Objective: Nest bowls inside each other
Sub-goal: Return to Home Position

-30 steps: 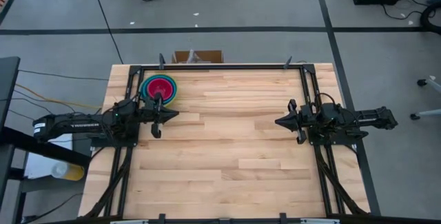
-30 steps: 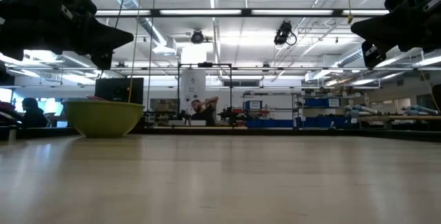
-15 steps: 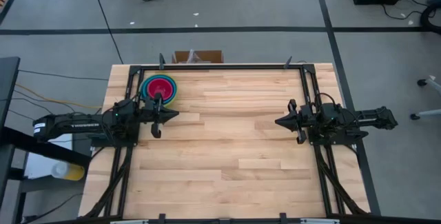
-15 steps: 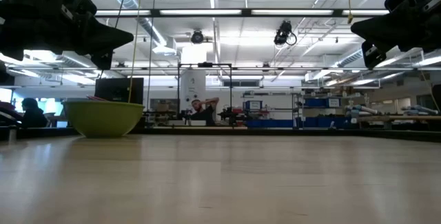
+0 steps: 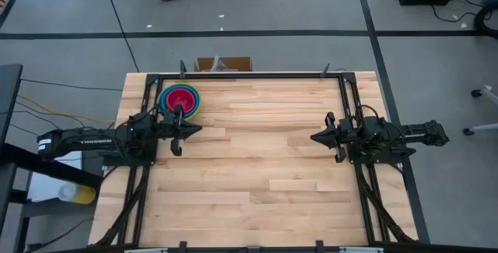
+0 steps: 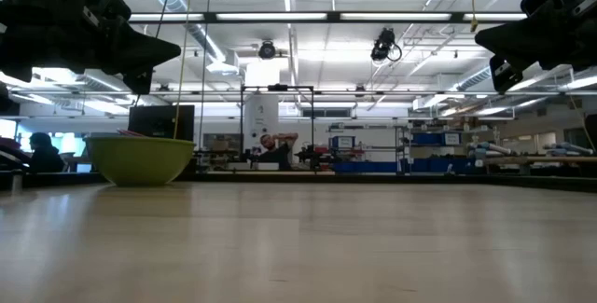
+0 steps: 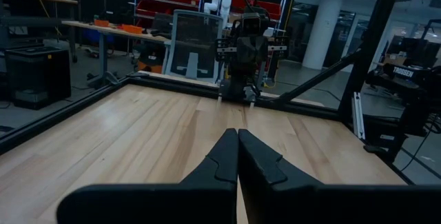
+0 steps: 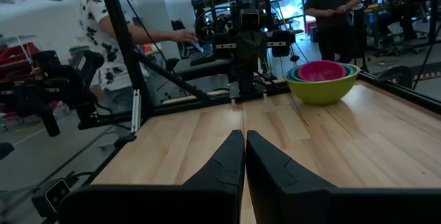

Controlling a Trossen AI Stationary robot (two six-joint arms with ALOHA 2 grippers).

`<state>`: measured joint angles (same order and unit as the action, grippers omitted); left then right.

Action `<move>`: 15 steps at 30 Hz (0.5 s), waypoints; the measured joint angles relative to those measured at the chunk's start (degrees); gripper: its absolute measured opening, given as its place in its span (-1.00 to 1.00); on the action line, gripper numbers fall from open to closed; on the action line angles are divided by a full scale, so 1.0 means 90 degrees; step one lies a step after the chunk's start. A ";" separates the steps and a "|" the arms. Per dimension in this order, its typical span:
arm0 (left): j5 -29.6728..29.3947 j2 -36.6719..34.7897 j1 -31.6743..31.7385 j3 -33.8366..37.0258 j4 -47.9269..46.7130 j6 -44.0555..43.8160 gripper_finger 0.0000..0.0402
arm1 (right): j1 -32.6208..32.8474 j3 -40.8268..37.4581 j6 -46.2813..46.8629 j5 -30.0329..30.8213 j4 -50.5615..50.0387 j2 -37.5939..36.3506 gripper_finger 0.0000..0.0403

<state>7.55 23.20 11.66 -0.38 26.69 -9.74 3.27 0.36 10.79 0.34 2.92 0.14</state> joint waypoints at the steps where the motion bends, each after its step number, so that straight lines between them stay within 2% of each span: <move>1: 0.0000 0.0000 -0.0002 0.0000 0.0001 0.0000 -0.96 | 0.0002 0.0000 0.0000 0.0000 0.0000 0.0000 -0.88; 15: 0.0000 0.0000 -0.0001 0.0000 0.0000 0.0000 -0.96 | 0.0000 0.0000 0.0000 0.0000 0.0000 0.0000 -0.88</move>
<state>7.55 23.20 11.65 -0.38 26.69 -9.74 3.27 0.36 10.79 0.34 2.92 0.14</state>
